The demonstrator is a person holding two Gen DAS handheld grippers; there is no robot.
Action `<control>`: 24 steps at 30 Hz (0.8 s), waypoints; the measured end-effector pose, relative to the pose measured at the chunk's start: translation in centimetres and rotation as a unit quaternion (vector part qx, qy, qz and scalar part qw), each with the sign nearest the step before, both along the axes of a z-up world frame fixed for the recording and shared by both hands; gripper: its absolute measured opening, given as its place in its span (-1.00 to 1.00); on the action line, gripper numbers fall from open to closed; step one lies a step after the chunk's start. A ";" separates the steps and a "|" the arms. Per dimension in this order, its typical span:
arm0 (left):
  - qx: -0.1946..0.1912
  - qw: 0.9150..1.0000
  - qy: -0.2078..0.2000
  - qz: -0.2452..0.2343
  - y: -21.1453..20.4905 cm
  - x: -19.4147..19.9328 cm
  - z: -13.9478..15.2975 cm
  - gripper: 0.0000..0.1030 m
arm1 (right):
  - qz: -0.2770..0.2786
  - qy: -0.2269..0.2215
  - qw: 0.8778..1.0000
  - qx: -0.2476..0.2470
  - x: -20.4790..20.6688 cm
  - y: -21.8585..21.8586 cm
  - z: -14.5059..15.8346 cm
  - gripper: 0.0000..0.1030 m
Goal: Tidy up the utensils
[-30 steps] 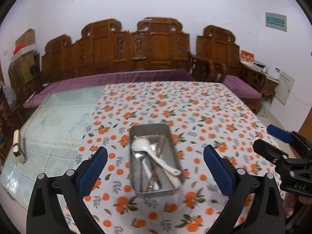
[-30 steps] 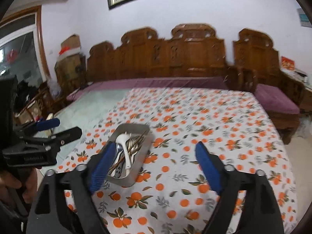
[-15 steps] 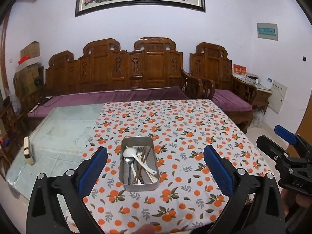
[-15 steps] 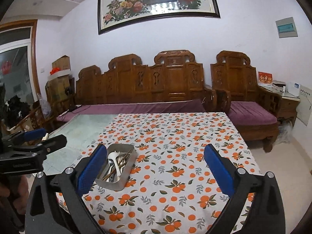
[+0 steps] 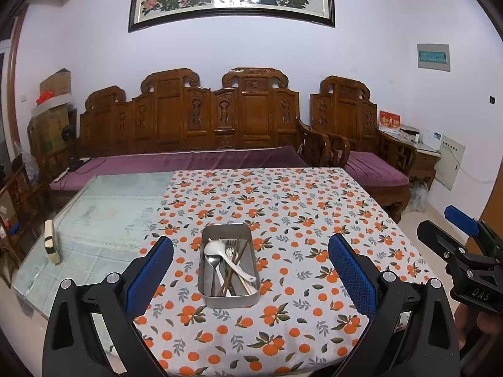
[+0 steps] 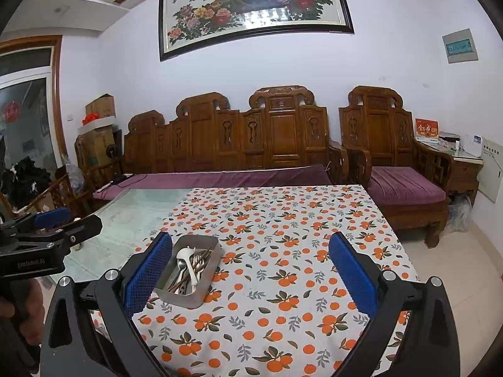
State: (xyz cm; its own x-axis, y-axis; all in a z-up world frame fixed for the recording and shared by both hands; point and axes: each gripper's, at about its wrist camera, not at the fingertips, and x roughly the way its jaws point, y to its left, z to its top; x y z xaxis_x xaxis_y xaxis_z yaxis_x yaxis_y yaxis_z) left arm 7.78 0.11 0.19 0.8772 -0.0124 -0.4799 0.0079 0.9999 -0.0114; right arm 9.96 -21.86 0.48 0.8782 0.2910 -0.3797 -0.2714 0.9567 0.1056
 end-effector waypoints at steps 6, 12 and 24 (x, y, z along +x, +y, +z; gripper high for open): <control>0.001 1.000 -0.001 0.001 0.0 -0.1 0.0 0.85 | -0.001 -0.001 1.000 0.001 -0.1 0.0 0.1 0.95; -0.003 1.000 -0.001 -0.001 -0.1 -0.2 0.1 0.85 | -0.002 -0.003 1.000 0.003 -0.2 0.0 0.4 0.95; -0.002 1.000 -0.005 -0.001 -0.2 -0.4 0.4 0.85 | -0.009 -0.002 1.000 0.003 -0.3 0.1 0.5 0.95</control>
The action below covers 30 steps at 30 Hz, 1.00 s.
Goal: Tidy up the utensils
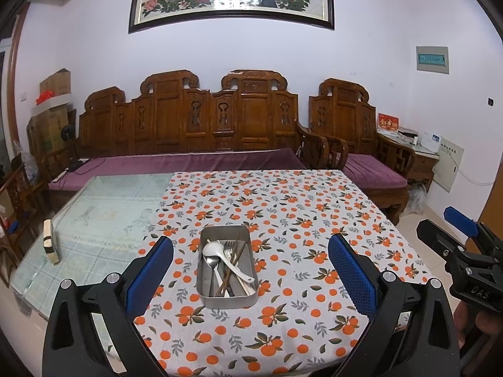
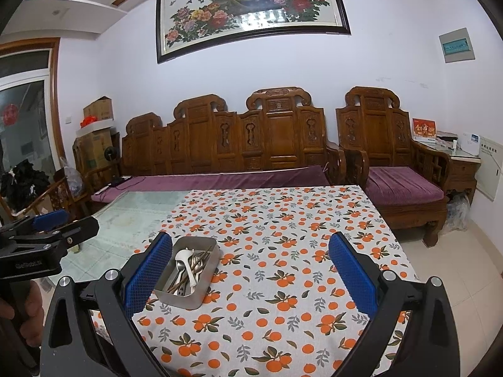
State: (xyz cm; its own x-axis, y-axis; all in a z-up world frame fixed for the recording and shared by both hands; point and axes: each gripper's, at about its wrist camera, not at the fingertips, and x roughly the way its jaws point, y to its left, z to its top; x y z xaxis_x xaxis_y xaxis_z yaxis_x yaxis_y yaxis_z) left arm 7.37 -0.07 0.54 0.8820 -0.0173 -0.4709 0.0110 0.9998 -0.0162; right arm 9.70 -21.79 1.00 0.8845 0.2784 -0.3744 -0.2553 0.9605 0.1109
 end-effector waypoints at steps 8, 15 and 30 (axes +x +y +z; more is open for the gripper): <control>-0.003 1.000 -0.003 -0.002 0.2 -0.1 0.0 0.85 | -0.006 0.005 1.000 0.000 0.4 -0.2 -0.3 0.95; -0.004 1.000 -0.002 -0.002 0.2 0.0 -0.2 0.85 | -0.008 0.006 1.000 -0.001 0.5 -0.3 -0.7 0.95; -0.004 1.000 0.002 -0.003 0.4 0.3 -0.8 0.85 | -0.007 0.005 1.000 0.000 0.4 -0.3 -0.8 0.95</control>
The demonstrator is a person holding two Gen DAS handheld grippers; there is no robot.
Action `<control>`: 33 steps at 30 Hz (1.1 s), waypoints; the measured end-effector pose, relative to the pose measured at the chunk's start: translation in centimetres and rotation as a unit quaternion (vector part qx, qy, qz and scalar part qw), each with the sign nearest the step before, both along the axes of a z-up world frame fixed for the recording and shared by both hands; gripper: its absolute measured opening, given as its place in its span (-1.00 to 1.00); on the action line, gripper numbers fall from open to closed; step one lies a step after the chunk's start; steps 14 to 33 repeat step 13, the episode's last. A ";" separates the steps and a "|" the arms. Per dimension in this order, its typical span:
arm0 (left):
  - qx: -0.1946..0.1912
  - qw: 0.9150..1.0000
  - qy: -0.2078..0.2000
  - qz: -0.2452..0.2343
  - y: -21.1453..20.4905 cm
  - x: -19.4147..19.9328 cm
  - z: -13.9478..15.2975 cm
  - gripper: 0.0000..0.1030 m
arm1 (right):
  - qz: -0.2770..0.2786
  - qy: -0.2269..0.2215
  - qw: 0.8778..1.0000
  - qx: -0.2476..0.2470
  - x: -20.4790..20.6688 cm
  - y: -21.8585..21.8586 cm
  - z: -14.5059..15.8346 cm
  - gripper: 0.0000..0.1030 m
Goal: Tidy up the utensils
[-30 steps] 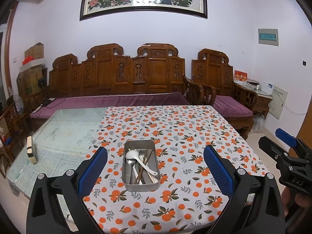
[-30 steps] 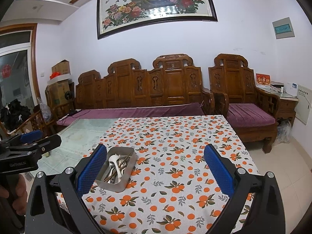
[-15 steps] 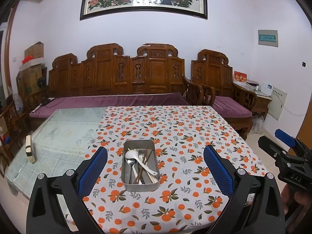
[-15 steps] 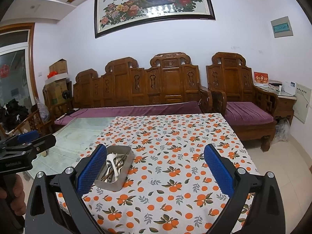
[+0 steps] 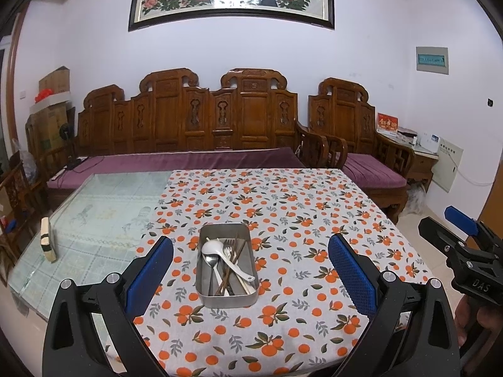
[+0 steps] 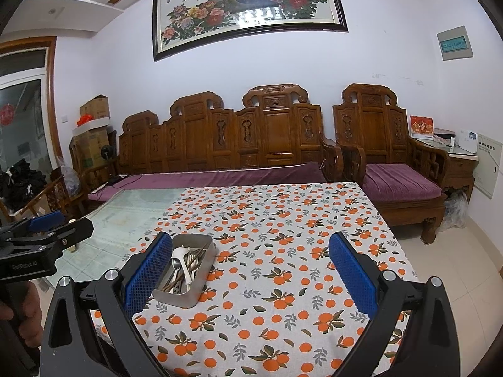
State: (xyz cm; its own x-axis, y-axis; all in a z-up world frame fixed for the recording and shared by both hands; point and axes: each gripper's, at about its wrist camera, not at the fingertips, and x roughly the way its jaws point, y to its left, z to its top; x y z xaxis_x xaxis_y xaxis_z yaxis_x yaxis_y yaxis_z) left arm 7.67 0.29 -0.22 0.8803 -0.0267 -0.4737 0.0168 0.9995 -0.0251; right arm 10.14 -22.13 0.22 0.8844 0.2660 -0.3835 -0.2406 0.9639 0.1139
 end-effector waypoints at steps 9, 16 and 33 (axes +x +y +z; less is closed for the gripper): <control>0.000 1.000 0.000 -0.002 -0.1 0.0 -0.2 0.85 | 0.000 0.000 1.000 0.000 0.1 0.0 -0.1 0.95; 0.001 1.000 0.000 -0.001 -0.1 0.1 -0.2 0.85 | 0.000 0.000 1.000 0.000 0.0 0.1 -0.1 0.95; 0.001 1.000 0.000 -0.001 -0.1 0.1 -0.2 0.85 | 0.000 0.000 1.000 0.000 0.0 0.1 -0.1 0.95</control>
